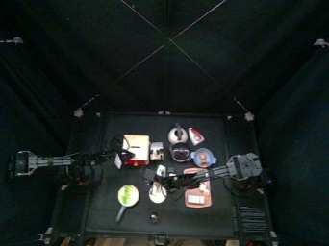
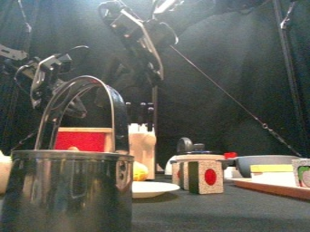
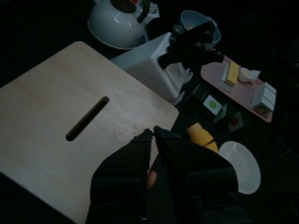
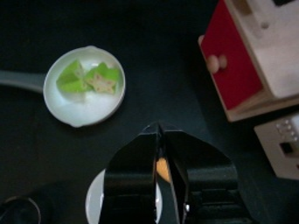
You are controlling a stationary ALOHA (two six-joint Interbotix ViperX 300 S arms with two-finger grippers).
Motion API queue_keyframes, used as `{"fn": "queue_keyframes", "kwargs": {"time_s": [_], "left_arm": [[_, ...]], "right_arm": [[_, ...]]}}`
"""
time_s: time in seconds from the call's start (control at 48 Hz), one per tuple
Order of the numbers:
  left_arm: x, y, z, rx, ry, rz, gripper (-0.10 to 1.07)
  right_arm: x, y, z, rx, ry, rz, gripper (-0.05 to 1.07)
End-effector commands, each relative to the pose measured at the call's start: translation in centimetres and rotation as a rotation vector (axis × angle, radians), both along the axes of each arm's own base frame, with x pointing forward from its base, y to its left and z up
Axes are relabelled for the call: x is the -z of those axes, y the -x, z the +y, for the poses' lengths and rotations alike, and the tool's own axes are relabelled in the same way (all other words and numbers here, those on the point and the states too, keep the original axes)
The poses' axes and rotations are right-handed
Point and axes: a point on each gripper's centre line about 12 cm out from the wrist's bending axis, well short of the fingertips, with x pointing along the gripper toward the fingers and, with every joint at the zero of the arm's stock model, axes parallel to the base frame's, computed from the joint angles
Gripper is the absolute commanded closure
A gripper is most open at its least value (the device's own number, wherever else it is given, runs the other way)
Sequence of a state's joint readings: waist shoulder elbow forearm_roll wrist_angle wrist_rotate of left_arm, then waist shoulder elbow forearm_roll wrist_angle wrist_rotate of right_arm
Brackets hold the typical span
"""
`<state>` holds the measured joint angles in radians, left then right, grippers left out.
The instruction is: Grab corn
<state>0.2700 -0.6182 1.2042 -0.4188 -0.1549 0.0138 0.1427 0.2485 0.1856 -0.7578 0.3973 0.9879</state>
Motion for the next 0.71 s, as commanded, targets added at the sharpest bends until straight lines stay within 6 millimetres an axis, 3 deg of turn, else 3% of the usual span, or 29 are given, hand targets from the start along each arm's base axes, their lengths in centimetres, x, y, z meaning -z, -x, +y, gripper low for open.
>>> {"fn": "queue_keyframes", "kwargs": {"time_s": [0.0,0.188,0.688], "left_arm": [[-1.1,-0.5,0.1,0.003,-0.015,-0.033,0.39],[-1.0,-0.4,0.1,0.003,-0.015,-0.032,0.39],[-0.8,-0.3,0.2,-0.005,-0.013,-0.027,0.39]], "right_arm": [[-2.0,1.2,-0.1,-0.002,-0.015,-0.039,0.54],[-0.8,2.5,-0.2,-0.010,-0.021,-0.009,0.46],[1.9,2.6,-0.5,-0.033,0.044,0.056,0.04]]}}
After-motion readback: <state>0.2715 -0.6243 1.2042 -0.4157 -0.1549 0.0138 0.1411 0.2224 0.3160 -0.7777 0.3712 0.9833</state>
